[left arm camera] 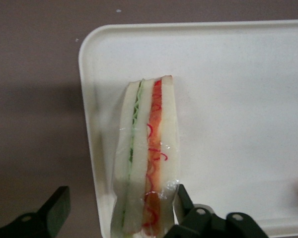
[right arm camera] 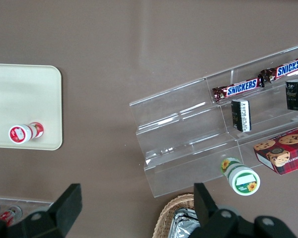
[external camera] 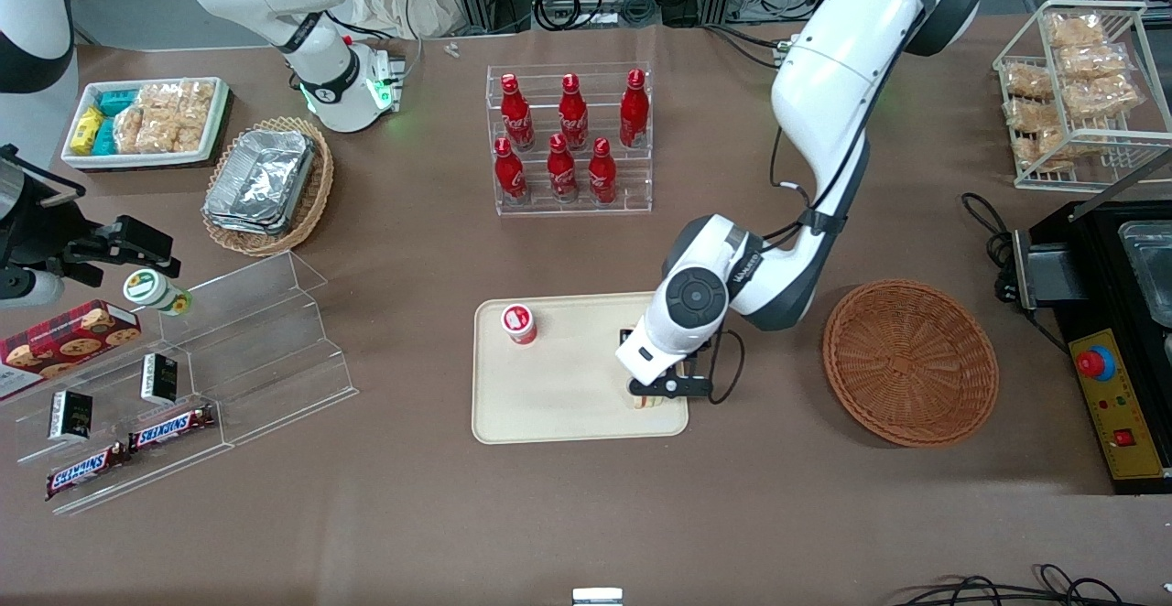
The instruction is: Place sandwich from basket to tray
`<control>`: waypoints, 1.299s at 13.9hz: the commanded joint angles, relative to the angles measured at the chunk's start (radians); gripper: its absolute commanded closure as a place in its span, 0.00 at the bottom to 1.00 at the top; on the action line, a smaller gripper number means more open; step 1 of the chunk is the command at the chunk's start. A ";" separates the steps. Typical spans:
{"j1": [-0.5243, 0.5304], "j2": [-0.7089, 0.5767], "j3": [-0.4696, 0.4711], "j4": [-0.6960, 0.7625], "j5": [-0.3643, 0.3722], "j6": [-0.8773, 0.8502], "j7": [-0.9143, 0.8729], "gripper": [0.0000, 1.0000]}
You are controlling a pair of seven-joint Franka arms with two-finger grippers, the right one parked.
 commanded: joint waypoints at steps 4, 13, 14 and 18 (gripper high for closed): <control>0.097 -0.199 -0.003 -0.020 -0.007 -0.242 0.012 0.01; 0.385 -0.584 0.000 -0.210 -0.008 -0.486 0.283 0.01; 0.422 -0.601 -0.001 -0.213 -0.011 -0.512 0.314 0.01; 0.505 -0.647 0.000 -0.203 0.001 -0.555 0.437 0.01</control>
